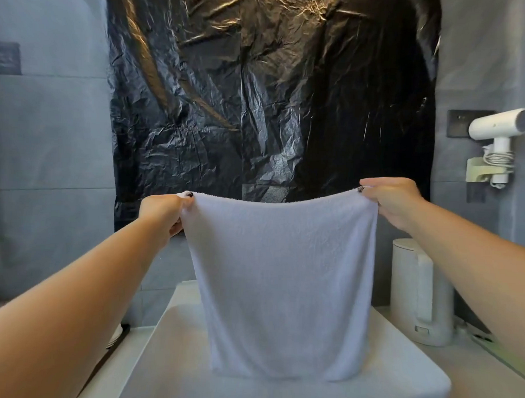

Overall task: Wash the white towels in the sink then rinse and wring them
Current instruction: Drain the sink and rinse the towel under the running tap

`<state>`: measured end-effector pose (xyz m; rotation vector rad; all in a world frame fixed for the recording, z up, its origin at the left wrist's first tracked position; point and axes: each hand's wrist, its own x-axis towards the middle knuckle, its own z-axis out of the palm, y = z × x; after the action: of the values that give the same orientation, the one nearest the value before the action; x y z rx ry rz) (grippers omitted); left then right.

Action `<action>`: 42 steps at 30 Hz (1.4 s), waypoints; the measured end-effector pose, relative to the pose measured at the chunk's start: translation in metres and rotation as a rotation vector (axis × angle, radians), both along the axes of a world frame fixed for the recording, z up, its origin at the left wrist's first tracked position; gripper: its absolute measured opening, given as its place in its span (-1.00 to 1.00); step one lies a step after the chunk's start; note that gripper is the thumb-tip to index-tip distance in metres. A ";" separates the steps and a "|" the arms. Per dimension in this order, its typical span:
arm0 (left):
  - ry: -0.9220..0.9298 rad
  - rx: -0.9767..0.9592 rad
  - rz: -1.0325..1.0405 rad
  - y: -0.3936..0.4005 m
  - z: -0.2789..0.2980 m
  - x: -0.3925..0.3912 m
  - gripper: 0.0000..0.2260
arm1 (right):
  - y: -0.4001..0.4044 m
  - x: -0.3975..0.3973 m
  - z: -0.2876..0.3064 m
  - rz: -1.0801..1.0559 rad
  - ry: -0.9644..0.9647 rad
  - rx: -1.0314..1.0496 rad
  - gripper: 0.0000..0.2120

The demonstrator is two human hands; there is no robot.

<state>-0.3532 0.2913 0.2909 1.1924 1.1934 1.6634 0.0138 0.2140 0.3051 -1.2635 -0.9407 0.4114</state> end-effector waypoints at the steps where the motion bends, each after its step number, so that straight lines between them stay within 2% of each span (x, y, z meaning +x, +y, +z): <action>1: 0.025 0.018 0.007 0.000 -0.003 0.000 -0.92 | -0.004 0.002 -0.003 0.040 -0.110 -0.013 -0.67; 4: 0.082 0.097 0.025 0.002 -0.005 -0.001 -0.88 | -0.017 0.007 -0.002 0.029 -0.416 -0.064 -0.61; 7: 0.101 0.152 0.011 -0.002 0.005 -0.001 -0.84 | -0.025 0.008 0.009 -0.076 -0.750 -0.100 -0.76; 10: 0.051 0.142 0.013 0.003 0.014 -0.004 -0.90 | -0.024 0.006 0.017 -0.138 -0.890 -0.087 -0.93; 11: 0.043 0.115 0.023 0.005 0.013 -0.005 -0.93 | -0.020 0.005 0.017 -0.151 -0.897 -0.099 -0.94; 15: 0.083 -0.033 0.050 0.023 -0.009 -0.005 -0.86 | 0.011 0.001 -0.004 -0.196 -0.910 -0.221 -0.92; 21: 0.080 0.107 0.094 0.029 -0.025 0.004 -0.87 | 0.046 0.001 -0.021 -0.346 -0.749 -0.132 -0.83; 26: 0.054 0.180 0.034 0.001 -0.014 -0.002 -0.91 | 0.019 0.004 -0.016 -0.234 -0.642 -0.084 -0.72; 30: 0.069 0.125 -0.023 -0.039 -0.038 -0.010 -0.89 | -0.021 0.003 -0.038 -0.021 -0.479 -0.179 -0.87; 32: 0.090 0.056 -0.051 -0.059 -0.056 -0.014 -0.91 | -0.042 0.004 -0.055 0.094 -0.411 -0.266 -0.94; 36: 0.185 -0.192 -0.143 -0.076 -0.097 -0.028 -0.85 | -0.070 0.014 -0.094 0.232 -0.422 -0.448 -0.90; 39: 0.234 -0.357 -0.231 -0.070 -0.123 -0.034 -0.75 | -0.074 0.019 -0.120 0.287 -0.420 -0.554 -0.84; 42: 0.292 -0.446 -0.274 -0.053 -0.139 -0.026 -0.78 | -0.060 0.016 -0.138 0.279 -0.427 -0.657 -0.90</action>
<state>-0.3793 0.2387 0.1516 1.2647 1.4131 0.9771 0.0296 0.1537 0.1672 -1.8685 -1.4194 0.7254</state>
